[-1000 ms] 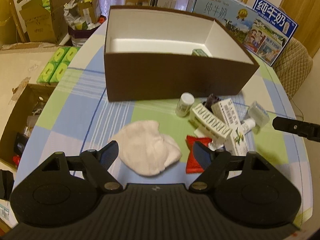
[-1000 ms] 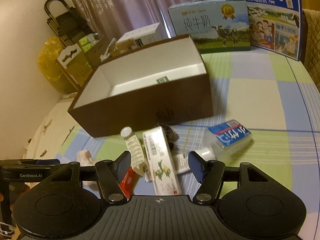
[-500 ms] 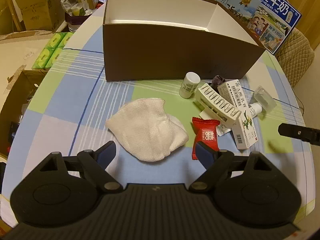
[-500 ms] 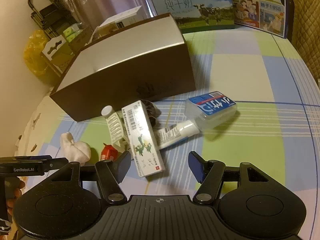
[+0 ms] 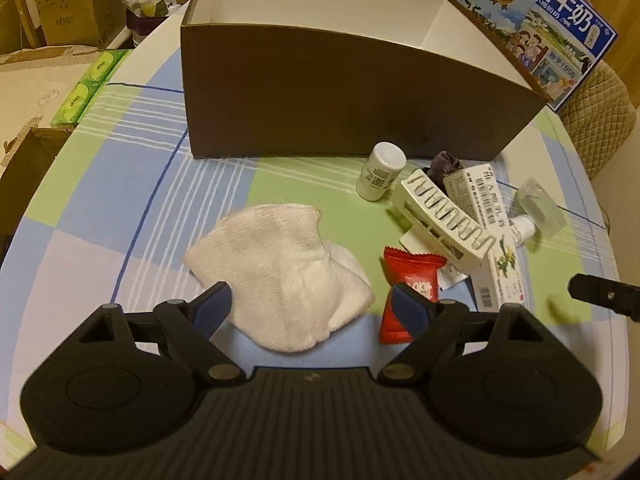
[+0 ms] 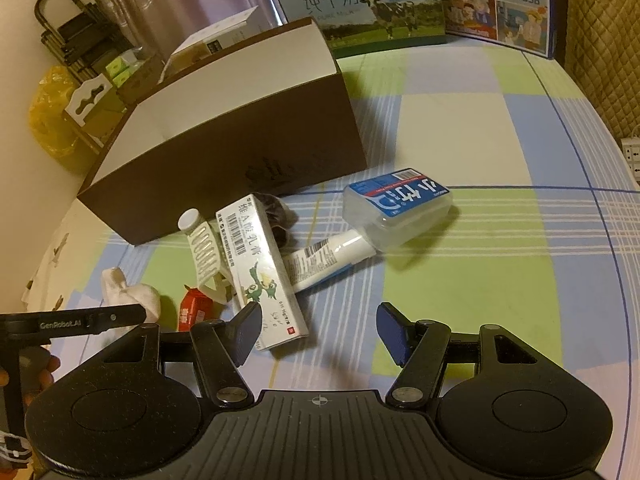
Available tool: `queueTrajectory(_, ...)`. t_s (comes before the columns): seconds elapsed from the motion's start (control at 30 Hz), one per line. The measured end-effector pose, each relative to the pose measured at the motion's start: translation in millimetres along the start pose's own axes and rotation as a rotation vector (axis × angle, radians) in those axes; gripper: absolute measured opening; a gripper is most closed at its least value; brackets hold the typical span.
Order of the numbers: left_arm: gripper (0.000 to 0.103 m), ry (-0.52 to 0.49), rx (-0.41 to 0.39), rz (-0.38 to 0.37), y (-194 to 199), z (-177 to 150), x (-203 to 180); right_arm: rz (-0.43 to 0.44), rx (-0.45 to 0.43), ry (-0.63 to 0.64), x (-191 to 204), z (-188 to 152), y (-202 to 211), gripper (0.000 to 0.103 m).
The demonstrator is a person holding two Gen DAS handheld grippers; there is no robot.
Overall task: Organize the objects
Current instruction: 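Grasp the white towel with the left tool while the right tool grasps the white ointment box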
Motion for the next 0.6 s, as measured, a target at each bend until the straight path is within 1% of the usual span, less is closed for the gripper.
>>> queueTrajectory(0.2,0.084,0.015,-0.010,0.017,-7.4,8.9,2.2,-0.003,0.006,-0.004,-0.2,1.1,-2.9,0.061)
queueTrajectory(0.3,0.081,0.014,-0.016,0.032,-10.2,12.0,3.4,0.000,0.011,0.002,2.4,2.1,-5.1,0.061)
queueTrajectory(0.37,0.069,-0.002,-0.023,0.058,-11.2,13.0,3.4,0.003,0.015,0.011,5.3,2.5,-7.2,0.061)
queueTrajectory(0.4,0.069,-0.014,-0.027,0.071,-11.5,13.3,3.1,0.003,0.017,0.017,7.1,2.7,-8.9,0.061)
queueTrajectory(0.47,0.056,-0.035,-0.036,0.092,-11.1,12.7,2.4,0.000,0.022,0.035,11.9,3.2,-12.1,0.061)
queueTrajectory(0.5,0.055,-0.044,-0.040,0.100,-10.8,12.5,2.5,-0.003,0.024,0.050,15.2,3.6,-14.0,0.061)
queueTrajectory(0.57,0.049,-0.051,-0.046,0.107,-9.8,12.2,3.4,-0.011,0.027,0.086,22.3,3.9,-18.3,0.061)
queueTrajectory(0.6,0.049,-0.052,-0.047,0.106,-9.2,12.3,3.9,-0.016,0.029,0.104,25.8,3.9,-21.0,0.061)
Point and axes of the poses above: each gripper's, at about its wrist camera, not at the fingertips, and y roughly against the way its jaws point, x to its left, z to its top, the point moved 10 cm from there along -y, roughly the way its jaws point, and after that the axes turned 15 degrees about x, right-handed, at the moved point
